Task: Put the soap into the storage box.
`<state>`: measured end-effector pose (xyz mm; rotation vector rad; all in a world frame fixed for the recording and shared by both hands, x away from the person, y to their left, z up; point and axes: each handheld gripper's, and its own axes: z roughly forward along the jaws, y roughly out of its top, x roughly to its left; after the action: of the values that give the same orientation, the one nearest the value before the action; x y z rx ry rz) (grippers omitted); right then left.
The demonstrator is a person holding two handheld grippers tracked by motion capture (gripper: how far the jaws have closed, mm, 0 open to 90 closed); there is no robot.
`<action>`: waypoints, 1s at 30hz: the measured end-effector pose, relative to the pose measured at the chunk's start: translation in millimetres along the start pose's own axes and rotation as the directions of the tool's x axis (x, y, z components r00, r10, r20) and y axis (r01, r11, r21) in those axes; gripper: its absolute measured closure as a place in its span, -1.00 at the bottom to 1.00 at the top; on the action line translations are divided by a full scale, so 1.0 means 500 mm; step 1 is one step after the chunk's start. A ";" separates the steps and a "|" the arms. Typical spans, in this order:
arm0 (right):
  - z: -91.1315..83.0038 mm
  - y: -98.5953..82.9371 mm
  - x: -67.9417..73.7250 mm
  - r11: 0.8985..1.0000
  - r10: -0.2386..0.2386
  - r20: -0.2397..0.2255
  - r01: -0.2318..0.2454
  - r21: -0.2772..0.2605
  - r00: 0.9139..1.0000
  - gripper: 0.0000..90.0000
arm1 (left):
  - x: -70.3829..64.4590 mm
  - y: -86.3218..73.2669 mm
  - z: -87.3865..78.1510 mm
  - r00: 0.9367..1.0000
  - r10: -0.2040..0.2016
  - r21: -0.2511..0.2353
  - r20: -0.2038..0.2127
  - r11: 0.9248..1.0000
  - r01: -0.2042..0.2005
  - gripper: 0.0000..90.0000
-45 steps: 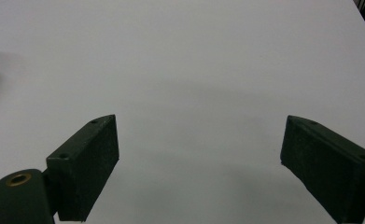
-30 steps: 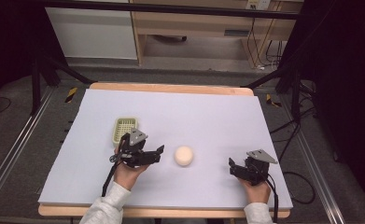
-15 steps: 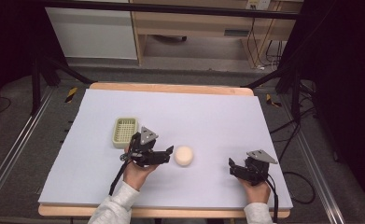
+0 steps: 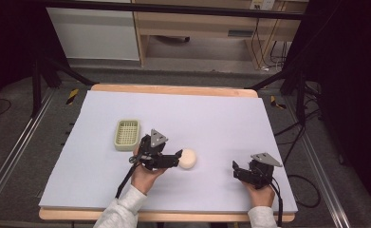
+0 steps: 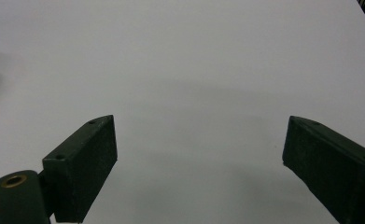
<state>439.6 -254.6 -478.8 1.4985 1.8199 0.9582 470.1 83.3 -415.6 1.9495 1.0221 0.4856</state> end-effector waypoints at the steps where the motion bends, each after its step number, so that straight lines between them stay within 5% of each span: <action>1: 0.000 0.000 0.000 1.000 0.000 -0.001 0.000 0.001 1.000 -0.77 | -0.002 0.000 0.003 1.000 -0.003 -0.002 0.001 1.000 0.003 -0.59; 30: 0.000 -0.004 -0.001 0.999 -0.003 -0.006 0.003 -0.037 1.000 -0.87 | -0.051 -0.009 0.078 0.999 0.023 0.083 0.039 0.996 -0.026 -0.61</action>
<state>438.5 -255.3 -480.2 1.4711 1.7981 0.9904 478.4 44.3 -439.7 2.0393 1.0094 0.4235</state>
